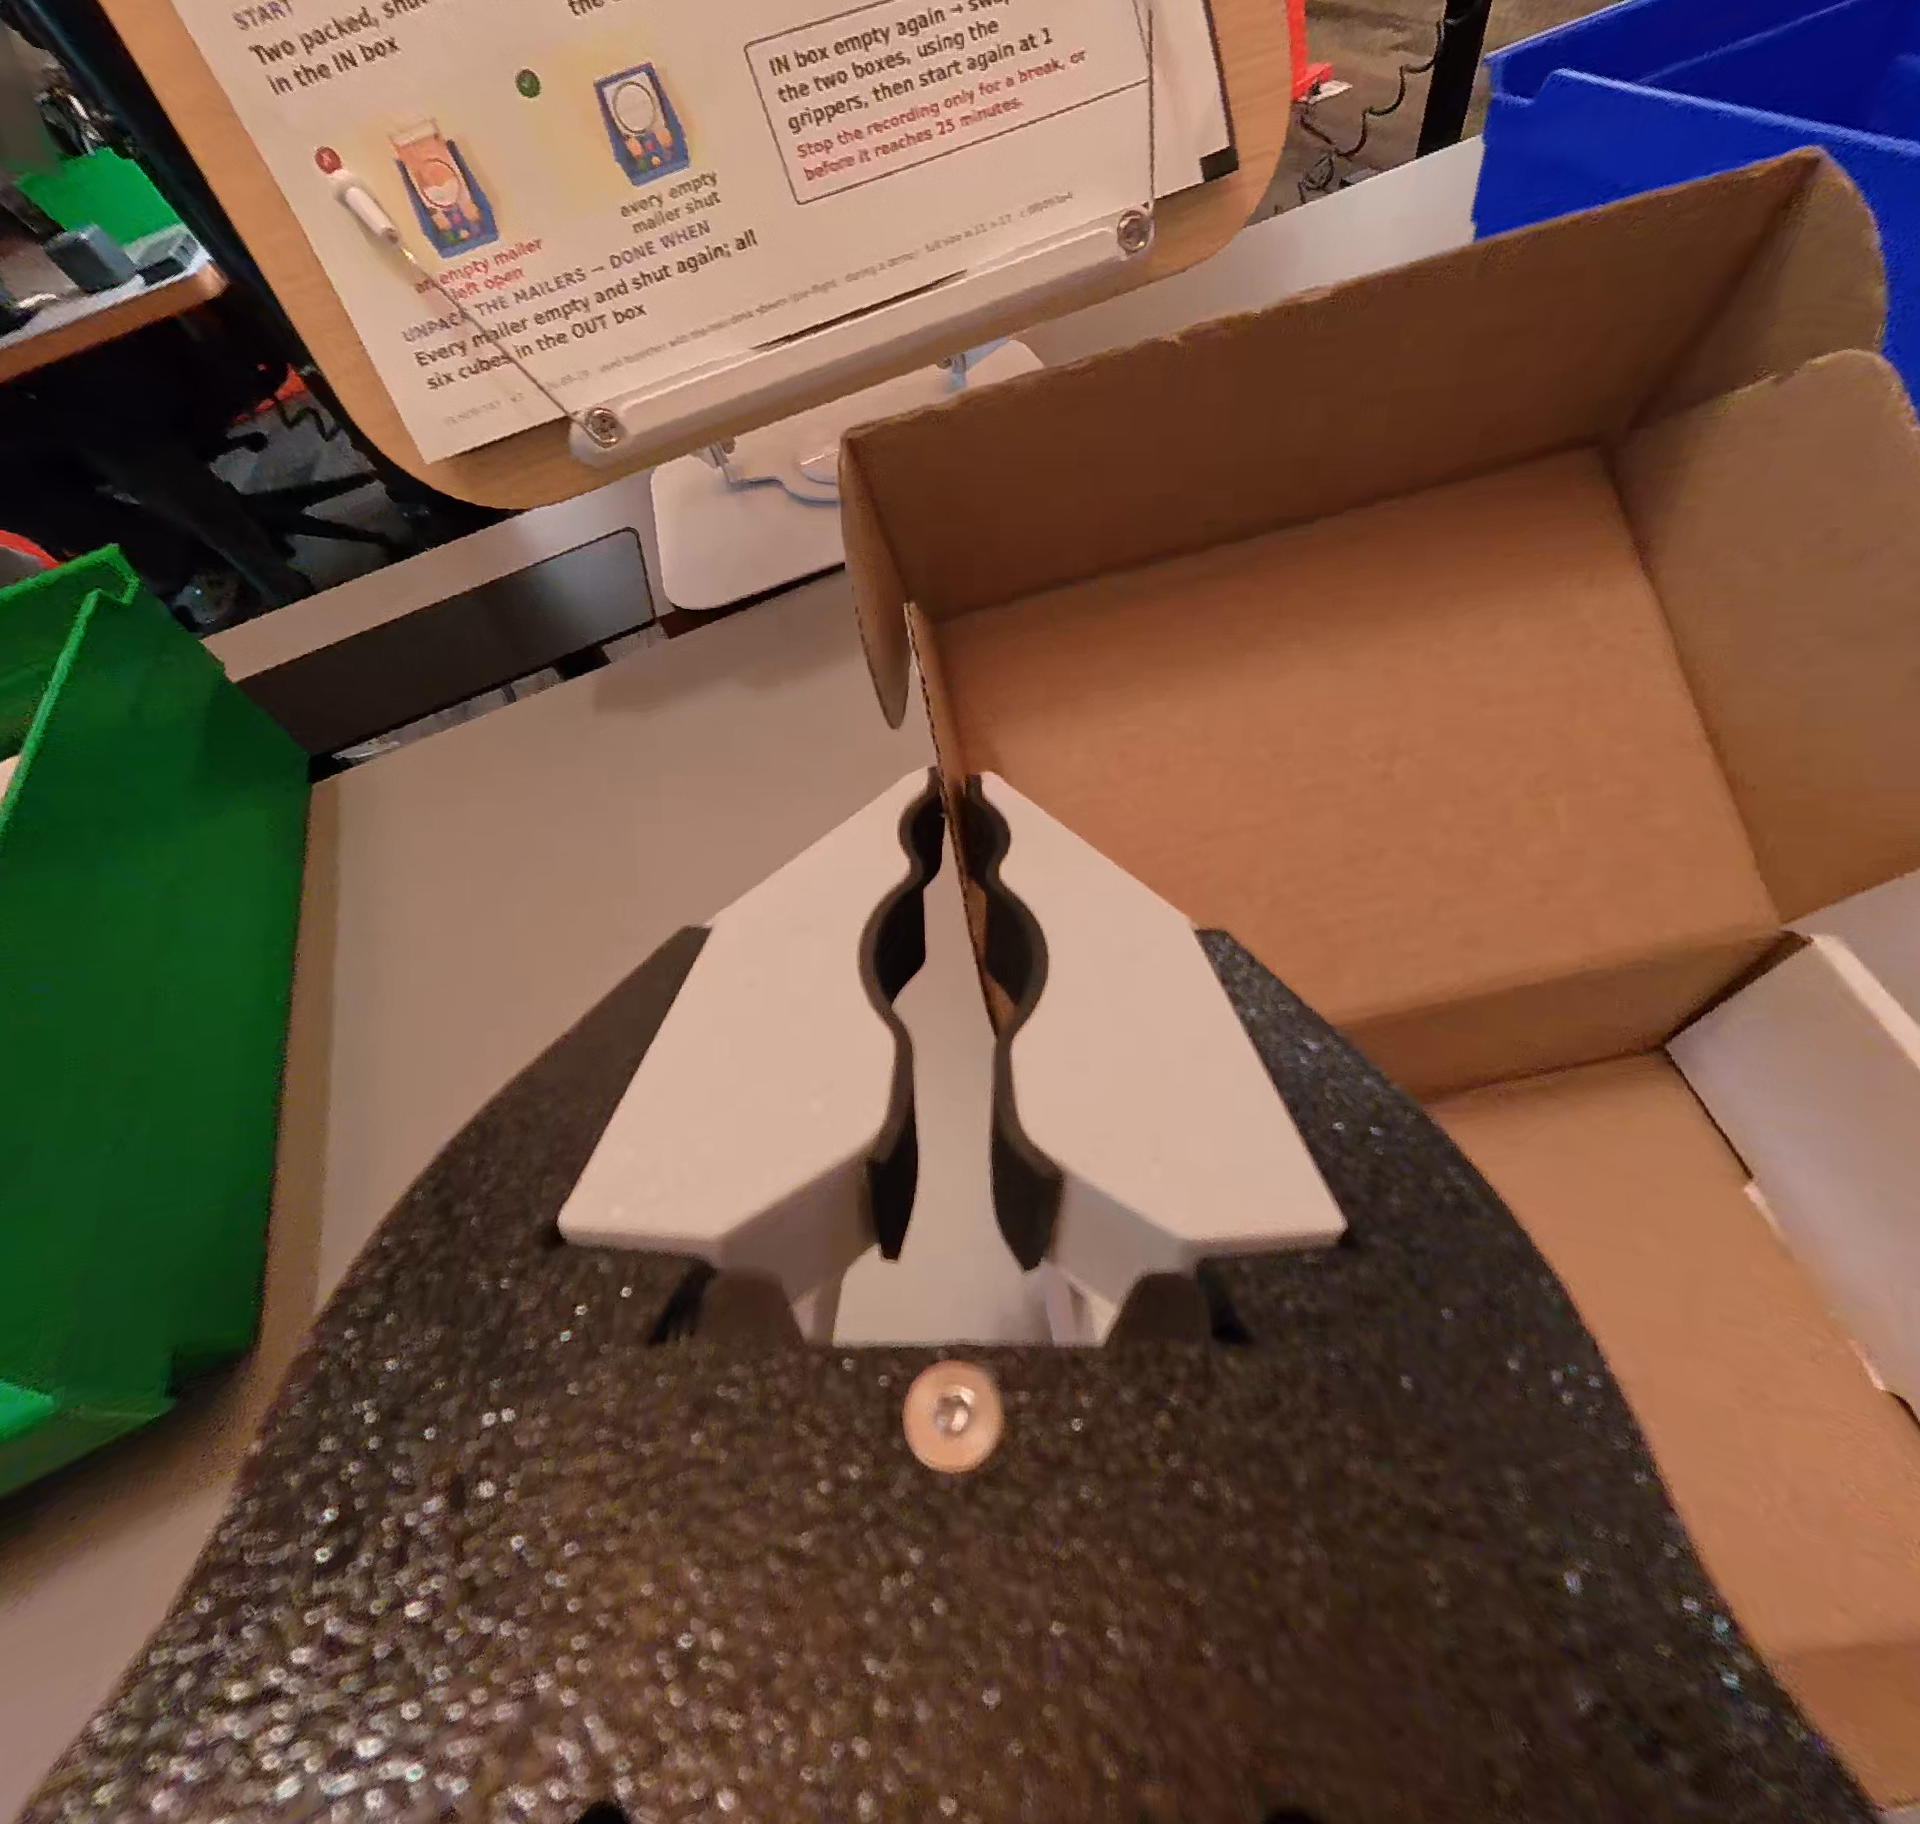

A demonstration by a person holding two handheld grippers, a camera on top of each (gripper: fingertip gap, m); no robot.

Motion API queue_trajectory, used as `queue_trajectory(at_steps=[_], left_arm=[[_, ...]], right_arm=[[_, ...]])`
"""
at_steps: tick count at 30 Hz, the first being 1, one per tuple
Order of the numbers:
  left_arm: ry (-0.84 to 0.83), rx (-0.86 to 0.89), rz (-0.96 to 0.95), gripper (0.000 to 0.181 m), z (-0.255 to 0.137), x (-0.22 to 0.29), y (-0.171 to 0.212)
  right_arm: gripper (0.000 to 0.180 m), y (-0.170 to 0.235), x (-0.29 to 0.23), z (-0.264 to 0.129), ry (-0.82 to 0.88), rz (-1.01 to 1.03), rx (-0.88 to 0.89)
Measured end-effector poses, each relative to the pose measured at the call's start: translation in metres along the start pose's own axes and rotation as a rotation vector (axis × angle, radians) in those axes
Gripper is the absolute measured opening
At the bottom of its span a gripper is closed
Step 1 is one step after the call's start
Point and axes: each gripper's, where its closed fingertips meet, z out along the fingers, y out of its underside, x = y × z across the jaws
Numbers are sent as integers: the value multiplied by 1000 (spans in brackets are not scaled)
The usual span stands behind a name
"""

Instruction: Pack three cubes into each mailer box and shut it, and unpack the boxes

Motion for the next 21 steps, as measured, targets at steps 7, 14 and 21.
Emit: queue_trajectory(at_steps=[7,14,21], left_arm=[[-38,38,-29,0,-3,-16,3],[-89,75,41,1,-9,-16,3],[-114,118,60,1,-12,-16,3]], right_arm=[[42,80,179,-110,410,295,-114],[42,102,232,-53,343,456,-108],[42,115,235,4,331,538,-222]])
